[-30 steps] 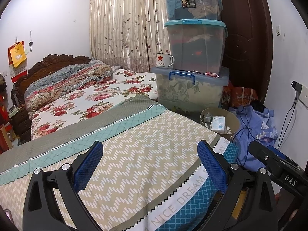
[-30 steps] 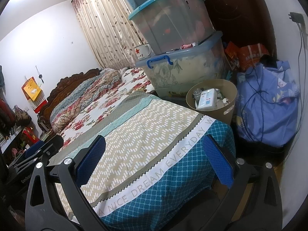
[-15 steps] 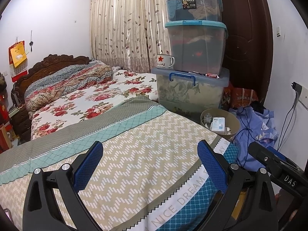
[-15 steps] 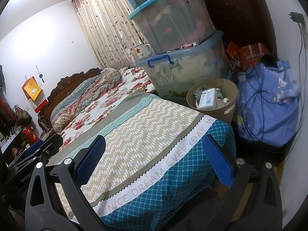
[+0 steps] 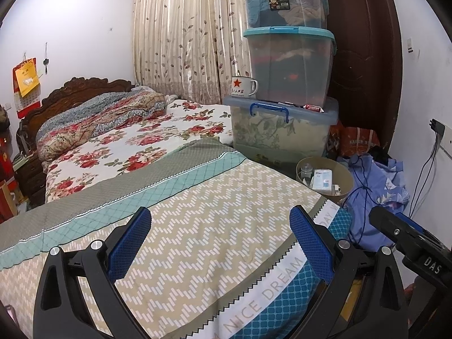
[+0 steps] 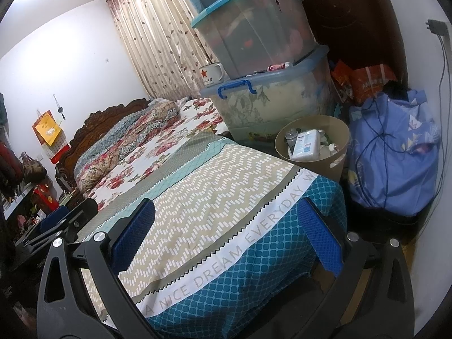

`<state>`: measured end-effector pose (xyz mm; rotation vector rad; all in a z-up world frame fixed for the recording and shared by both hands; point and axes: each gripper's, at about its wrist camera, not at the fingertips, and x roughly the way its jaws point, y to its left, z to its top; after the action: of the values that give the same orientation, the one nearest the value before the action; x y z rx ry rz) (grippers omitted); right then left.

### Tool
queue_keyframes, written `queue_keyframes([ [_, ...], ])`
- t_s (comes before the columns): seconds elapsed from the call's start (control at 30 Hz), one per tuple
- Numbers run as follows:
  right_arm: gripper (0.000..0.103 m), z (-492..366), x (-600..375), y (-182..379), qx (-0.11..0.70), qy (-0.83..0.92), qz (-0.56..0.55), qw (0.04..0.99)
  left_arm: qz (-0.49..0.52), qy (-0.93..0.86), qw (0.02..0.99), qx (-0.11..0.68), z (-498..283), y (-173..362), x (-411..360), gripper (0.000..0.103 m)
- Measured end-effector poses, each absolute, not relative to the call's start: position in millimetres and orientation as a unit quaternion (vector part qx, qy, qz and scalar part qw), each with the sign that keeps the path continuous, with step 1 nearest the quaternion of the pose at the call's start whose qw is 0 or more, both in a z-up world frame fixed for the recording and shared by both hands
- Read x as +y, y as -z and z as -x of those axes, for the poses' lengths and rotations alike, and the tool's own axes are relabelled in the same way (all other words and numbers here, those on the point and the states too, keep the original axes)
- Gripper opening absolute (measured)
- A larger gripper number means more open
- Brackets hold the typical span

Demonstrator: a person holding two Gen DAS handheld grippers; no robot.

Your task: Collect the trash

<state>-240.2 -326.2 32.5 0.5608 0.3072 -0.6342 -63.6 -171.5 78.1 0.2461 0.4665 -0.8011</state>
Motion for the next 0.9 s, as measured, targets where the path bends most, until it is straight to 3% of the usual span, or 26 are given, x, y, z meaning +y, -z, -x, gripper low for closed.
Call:
queue_keyframes([
  [0.9,0.100,243.6,-327.4,-40.5,0.142,0.305,-0.264,0.904,-0.124,0.361,0.895,0.232,61.0,-76.8,-172.9,0.094],
])
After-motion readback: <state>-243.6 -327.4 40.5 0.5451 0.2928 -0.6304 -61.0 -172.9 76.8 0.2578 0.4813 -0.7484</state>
